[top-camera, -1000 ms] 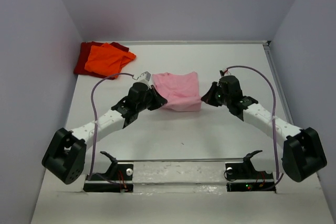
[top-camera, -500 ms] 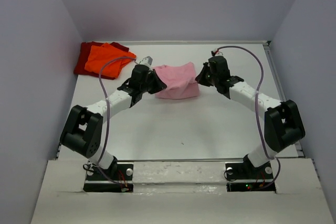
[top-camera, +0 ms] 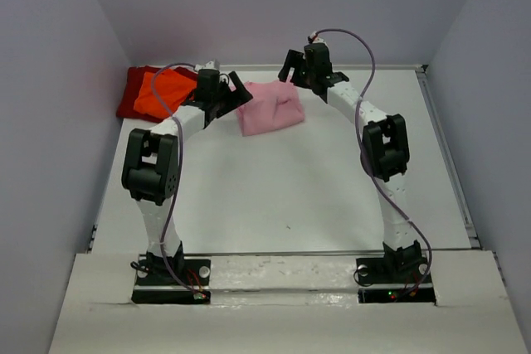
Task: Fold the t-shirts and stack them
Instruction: Fold the long partially folded tshirt into a neat square, then put the neatly folded tshirt into the corner of the board with the left arm
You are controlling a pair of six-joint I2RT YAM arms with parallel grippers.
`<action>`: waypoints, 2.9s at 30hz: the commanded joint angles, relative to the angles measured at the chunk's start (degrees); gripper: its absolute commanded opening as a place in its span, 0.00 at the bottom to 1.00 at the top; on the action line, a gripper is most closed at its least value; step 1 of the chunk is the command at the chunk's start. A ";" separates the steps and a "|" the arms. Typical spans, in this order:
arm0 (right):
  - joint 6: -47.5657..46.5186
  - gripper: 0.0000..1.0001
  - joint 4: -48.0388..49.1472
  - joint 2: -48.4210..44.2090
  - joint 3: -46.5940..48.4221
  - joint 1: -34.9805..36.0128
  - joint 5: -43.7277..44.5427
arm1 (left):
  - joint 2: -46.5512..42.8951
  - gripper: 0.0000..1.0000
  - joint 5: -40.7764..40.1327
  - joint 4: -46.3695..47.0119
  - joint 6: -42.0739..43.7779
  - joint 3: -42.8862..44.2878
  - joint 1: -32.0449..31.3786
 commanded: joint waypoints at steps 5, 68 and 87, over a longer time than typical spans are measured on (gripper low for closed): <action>-6.27 0.89 -4.20 -0.48 1.26 -1.45 -1.74 | 0.04 0.99 -1.16 -4.87 1.58 5.52 4.28; -17.42 0.85 -11.29 -27.22 -35.25 8.12 0.17 | -22.64 0.99 13.69 -4.70 4.75 -11.44 7.79; -43.71 0.84 1.26 -27.93 -47.27 21.40 15.49 | -38.02 0.99 10.96 9.71 -2.37 -36.04 6.48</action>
